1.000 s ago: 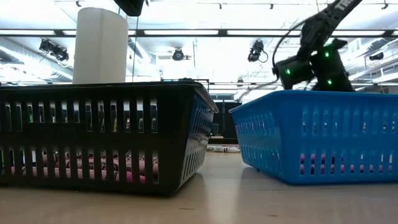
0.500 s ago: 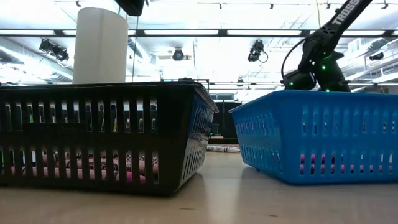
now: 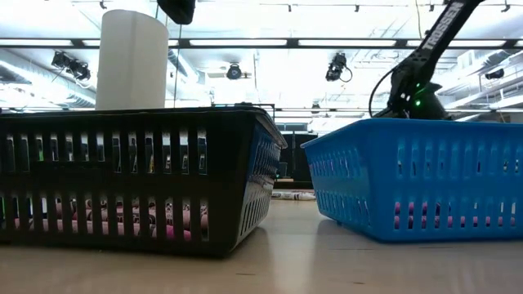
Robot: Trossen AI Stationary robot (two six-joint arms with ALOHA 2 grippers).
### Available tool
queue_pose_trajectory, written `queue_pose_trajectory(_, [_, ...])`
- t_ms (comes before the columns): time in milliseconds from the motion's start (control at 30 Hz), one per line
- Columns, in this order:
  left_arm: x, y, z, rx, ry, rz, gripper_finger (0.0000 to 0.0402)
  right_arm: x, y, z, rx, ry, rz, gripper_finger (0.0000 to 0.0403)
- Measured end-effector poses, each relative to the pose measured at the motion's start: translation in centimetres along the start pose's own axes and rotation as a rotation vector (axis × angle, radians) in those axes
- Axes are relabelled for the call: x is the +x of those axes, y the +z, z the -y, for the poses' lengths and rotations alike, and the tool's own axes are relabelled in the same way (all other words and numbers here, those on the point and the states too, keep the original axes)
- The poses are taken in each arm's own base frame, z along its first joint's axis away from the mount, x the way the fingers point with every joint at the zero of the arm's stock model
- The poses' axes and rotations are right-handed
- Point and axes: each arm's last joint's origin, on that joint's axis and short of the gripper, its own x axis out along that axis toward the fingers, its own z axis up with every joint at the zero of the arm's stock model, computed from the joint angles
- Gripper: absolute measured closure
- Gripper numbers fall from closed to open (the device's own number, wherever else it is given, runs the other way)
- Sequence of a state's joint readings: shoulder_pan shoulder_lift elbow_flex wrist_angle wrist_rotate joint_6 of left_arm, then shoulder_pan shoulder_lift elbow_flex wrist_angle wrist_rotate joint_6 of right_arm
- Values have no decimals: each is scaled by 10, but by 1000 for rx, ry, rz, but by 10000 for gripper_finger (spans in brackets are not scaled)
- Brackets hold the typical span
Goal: Sort crayons
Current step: Put the black crayon into the right blue bin
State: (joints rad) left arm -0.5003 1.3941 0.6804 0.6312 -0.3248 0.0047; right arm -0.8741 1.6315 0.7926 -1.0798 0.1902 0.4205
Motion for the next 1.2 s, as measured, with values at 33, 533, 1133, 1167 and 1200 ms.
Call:
queue_pose_trajectory(33, [0,0,0,7,0,0,283,1,2,-1,-8,-5,-11,271])
queue_pose_trajectory(533, [-1,0,2,7,-8,-1,283,17,8,-5,-262,44,-241,284])
queue_pose_trajectory(1133, [-1,-1,2,-1,-9,-6,283,12,-4,-28,-452,59,-233,376])
queue_pose_trajectory(1167, [-1,-1,2,-1,-9,-6,283,12,-5,-29,-454,57,-235,373])
queue_pose_trajectory(1200, [-1,-1,2,-1,-9,-6,283,12,-6,-29,-456,52,-242,370])
